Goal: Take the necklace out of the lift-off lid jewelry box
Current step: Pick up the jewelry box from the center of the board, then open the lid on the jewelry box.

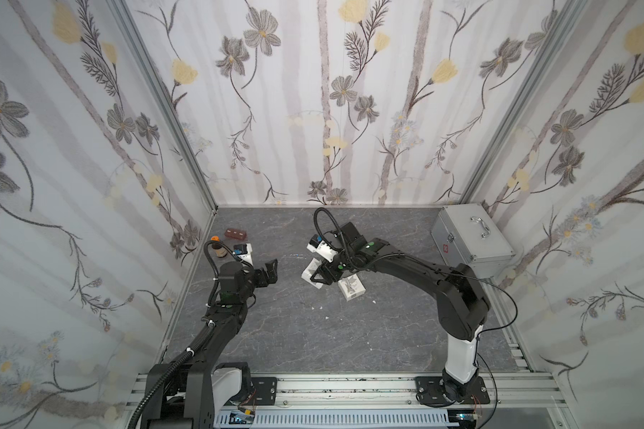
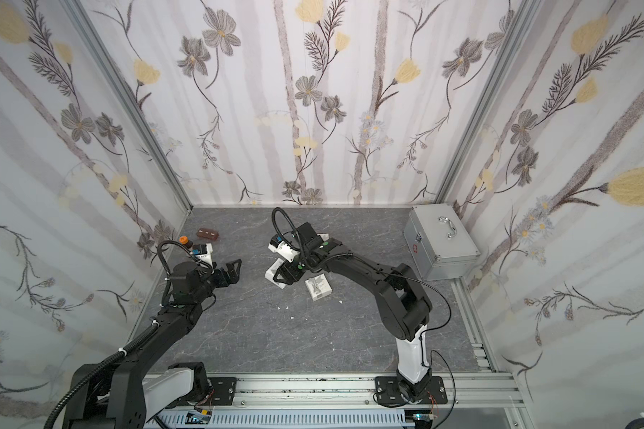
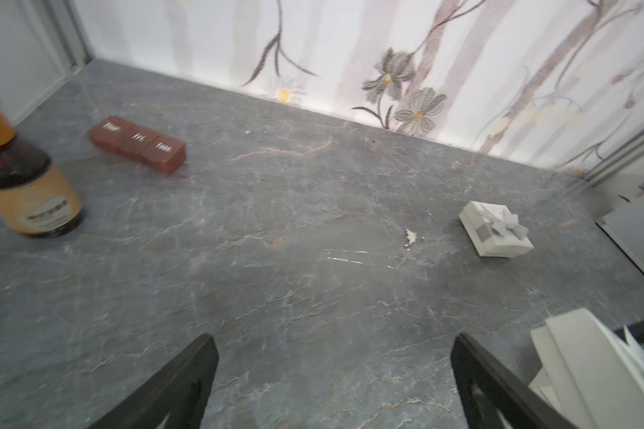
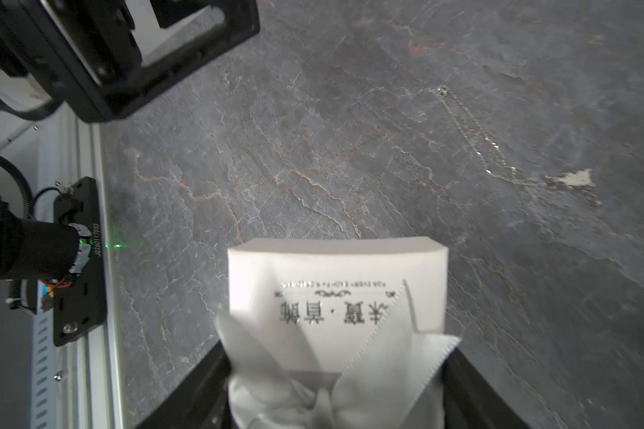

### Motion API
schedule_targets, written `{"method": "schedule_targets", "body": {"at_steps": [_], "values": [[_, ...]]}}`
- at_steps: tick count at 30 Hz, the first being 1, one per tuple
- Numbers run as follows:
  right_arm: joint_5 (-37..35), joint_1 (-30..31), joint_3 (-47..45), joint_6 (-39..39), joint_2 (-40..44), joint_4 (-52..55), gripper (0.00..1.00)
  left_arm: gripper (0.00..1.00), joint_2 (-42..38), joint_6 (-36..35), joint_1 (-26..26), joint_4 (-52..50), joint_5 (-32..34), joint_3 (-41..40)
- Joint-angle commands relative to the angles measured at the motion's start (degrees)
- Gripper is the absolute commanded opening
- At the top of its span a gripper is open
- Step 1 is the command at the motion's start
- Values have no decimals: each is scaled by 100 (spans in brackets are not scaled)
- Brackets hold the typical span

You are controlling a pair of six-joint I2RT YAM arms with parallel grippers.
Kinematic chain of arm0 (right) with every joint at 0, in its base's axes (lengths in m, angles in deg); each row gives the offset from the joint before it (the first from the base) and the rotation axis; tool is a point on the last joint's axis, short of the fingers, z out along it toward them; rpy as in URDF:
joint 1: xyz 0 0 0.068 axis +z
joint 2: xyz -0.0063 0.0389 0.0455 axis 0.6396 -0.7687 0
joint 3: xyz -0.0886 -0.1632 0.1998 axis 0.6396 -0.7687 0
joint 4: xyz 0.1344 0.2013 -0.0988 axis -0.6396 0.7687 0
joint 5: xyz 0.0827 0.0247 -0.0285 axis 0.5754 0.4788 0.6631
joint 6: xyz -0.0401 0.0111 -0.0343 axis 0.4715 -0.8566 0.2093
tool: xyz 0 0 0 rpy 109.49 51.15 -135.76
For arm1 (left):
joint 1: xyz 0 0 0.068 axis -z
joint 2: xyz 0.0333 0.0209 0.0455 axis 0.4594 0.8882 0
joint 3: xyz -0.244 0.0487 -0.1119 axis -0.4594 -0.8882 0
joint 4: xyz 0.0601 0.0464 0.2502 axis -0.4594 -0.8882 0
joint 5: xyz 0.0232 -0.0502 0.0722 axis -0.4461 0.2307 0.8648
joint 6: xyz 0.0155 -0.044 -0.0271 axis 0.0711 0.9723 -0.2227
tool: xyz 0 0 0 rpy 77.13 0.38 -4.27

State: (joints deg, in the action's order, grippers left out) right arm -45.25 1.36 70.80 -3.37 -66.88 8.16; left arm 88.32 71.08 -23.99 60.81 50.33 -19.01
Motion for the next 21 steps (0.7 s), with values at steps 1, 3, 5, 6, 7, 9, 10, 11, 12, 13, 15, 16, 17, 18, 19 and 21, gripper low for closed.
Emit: {"method": "schedule_targets", "body": {"at_steps": [1,3,5,6,7,9,10,11,12,13,15,16,17,18,19,21], "values": [[1050,-405,-546,-255,589,-828,66,100,21,-15,518,256,-20,234],[1406,-647,-897,-340,978,-1117,66,100,174,255,793,654,-595,354],[1861,-908,-1261,-519,1356,-1528,66,100,459,719,996,1352,-1467,465],[2046,-1021,-1415,-641,1493,-1751,66,100,599,926,1076,1688,-1834,511],[2236,-1144,-1603,-828,1663,-2035,66,100,771,1183,1158,2091,-2179,572],[2522,-1360,-1913,-1192,1921,-2603,66,100,1097,1606,1354,2805,-2712,679],[2637,-1446,-2036,-1352,2026,-2838,65,100,1241,1809,1471,3153,-2966,749],[2684,-1503,-2116,-1471,2107,-2994,65,100,1392,1999,1586,3467,-3169,818],[2709,-1532,-2157,-1489,2161,-3034,65,100,1506,2131,1681,3703,-3335,882],[2746,-1555,-2165,-1498,2205,-3039,65,100,1635,2296,1786,3966,-3482,949],[2837,-1559,-2165,-1546,2259,-3099,65,100,1886,2593,1956,4490,-3729,1077],[2956,-1561,-2180,-1615,2286,-3196,65,100,2031,2784,2028,4807,-3863,1148],[3077,-1561,-2216,-1717,2298,-3373,65,100,2189,3011,2097,5133,-3986,1224],[3187,-1563,-2266,-1863,2324,-3603,65,100,2346,3231,2153,5431,-4081,1297],[3308,-1572,-2341,-2024,2350,-3856,65,99,2525,3496,2177,5807,-4164,1370],[3467,-1578,-2445,-2268,2381,-4245,65,98,2719,3715,2226,5870,-4233,1541]]}}
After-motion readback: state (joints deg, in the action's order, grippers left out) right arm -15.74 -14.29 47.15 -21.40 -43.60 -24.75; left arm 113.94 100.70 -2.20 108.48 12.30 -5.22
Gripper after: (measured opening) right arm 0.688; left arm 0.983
